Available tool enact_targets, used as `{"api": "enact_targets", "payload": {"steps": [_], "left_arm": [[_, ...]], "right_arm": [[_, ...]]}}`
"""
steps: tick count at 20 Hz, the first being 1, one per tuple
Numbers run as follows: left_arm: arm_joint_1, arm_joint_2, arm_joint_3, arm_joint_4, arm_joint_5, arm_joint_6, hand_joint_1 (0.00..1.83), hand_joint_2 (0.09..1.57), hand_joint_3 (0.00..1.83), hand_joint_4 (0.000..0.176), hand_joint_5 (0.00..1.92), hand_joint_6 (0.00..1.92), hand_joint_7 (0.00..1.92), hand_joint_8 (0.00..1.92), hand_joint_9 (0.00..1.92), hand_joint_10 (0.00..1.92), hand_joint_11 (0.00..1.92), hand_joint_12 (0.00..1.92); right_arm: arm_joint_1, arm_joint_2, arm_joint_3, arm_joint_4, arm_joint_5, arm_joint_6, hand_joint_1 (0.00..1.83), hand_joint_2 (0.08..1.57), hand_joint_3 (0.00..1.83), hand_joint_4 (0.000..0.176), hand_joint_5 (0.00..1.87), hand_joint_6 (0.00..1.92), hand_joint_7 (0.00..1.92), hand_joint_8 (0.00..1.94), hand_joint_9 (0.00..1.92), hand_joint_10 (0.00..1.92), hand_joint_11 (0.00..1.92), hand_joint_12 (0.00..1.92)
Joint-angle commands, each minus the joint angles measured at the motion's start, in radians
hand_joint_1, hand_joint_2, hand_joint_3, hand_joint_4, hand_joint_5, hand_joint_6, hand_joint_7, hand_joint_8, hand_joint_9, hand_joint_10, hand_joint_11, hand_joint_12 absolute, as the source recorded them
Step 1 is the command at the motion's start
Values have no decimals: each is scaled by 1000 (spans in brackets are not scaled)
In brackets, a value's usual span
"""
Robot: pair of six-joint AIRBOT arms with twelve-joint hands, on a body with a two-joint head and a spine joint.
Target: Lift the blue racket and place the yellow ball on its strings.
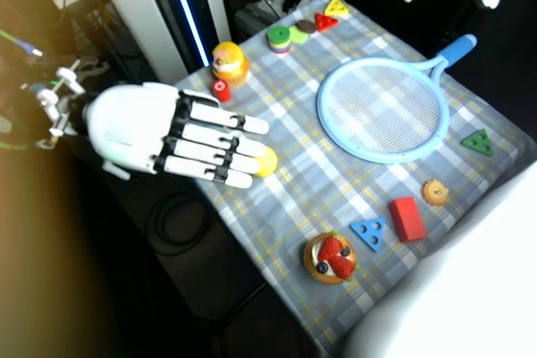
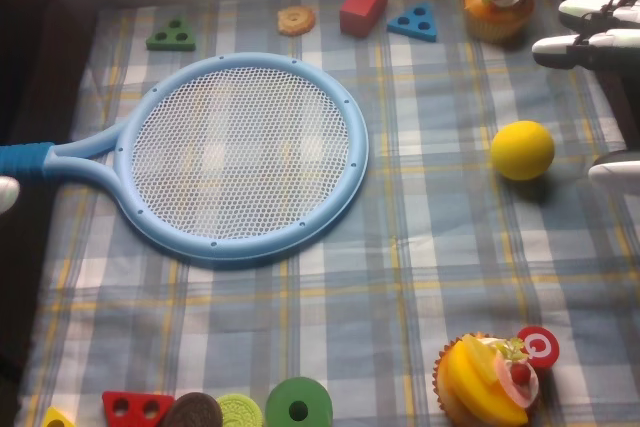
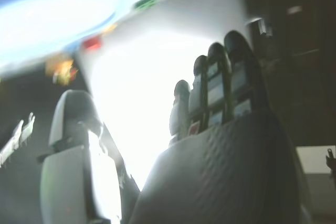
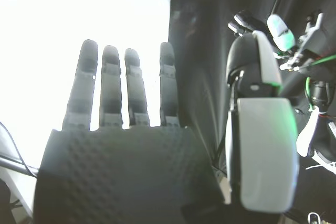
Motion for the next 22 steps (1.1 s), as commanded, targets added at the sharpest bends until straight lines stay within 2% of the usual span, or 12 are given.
{"api": "enact_targets", "payload": {"steps": [1, 4, 6, 9, 10, 11, 12, 15, 17, 19, 20, 22], "left_arm": [[-19, -13, 6, 4, -70, 90, 733, 1001, 1, 176, 2, 0, 42, 0, 22, 0, 0, 210], [-67, -62, 45, -80, 4, 335, 783, 1024, 2, 176, 0, 0, 19, 6, 0, 0, 9, 9], [-79, -88, 97, -133, 75, 371, 814, 1033, 4, 176, 0, 0, 39, 10, 0, 0, 0, 0], [-118, -120, 174, -220, 180, 468, 758, 1012, 0, 176, 0, 0, 149, 14, 63, 11, 62, 30], [-138, -133, 195, -246, 204, 504, 734, 1037, 10, 176, 0, 0, 102, 2, 15, 2, 17, 11], [-161, -151, 220, -274, 235, 543, 644, 1076, 24, 176, 0, 0, 69, 2, 2, 0, 5, 7], [-185, -171, 248, -306, 267, 598, 733, 1035, 5, 176, 24, 4, 129, 6, 44, 4, 54, 35], [-216, -206, 295, -364, 314, 681, 856, 966, 2, 176, 167, 23, 239, 4, 114, 2, 107, 87], [-219, -218, 329, -414, 340, 705, 949, 944, 0, 176, 290, 6, 292, 3, 182, 3, 6, 353], [-231, -235, 360, -466, 372, 777, 932, 981, 9, 176, 297, 4, 272, 3, 112, 4, 0, 155], [-233, -239, 374, -490, 387, 777, 947, 974, 3, 176, 295, 4, 278, 7, 117, 9, 0, 130], [-240, -249, 388, -504, 392, 777, 1048, 931, 1, 176, 395, 3, 321, 3, 181, 2, 13, 183]], "right_arm": [[16, 5, 0, 14, 120, 7, 659, 1090, 2, 98, 382, 3, 197, 5, 180, 5, 20, 497], [15, 6, 0, 0, 115, 15, 636, 1100, 4, 83, 390, 4, 210, 6, 188, 6, 33, 489], [15, 5, 0, -4, 107, 15, 625, 1104, 4, 90, 393, 4, 222, 8, 209, 12, 66, 500], [17, 5, 3, -14, 93, 18, 563, 1124, 9, 74, 414, 8, 247, 11, 227, 11, 91, 501], [17, 4, 4, -18, 91, 21, 529, 1131, 10, 76, 414, 6, 254, 10, 229, 9, 94, 498], [17, 4, 4, -21, 88, 21, 516, 1138, 10, 61, 422, 8, 274, 15, 243, 13, 103, 501], [15, 4, 5, -27, 85, 21, 504, 1146, 10, 69, 420, 5, 285, 14, 246, 11, 96, 501], [15, 1, 7, -33, 78, 24, 478, 1158, 9, 68, 419, 2, 297, 10, 244, 5, 77, 502], [15, -6, 11, -36, 74, 24, 432, 1164, 6, 93, 397, 0, 298, 5, 242, 2, 63, 514], [15, -7, 12, -38, 69, 24, 412, 1183, 9, 101, 382, 0, 282, 1, 232, 0, 41, 518], [15, -11, 14, -38, 67, 24, 383, 1187, 8, 106, 374, 0, 277, 0, 228, 0, 38, 524], [15, -20, 18, -39, 67, 24, 373, 1208, 0, 99, 367, 0, 274, 0, 213, 0, 3, 569]]}}
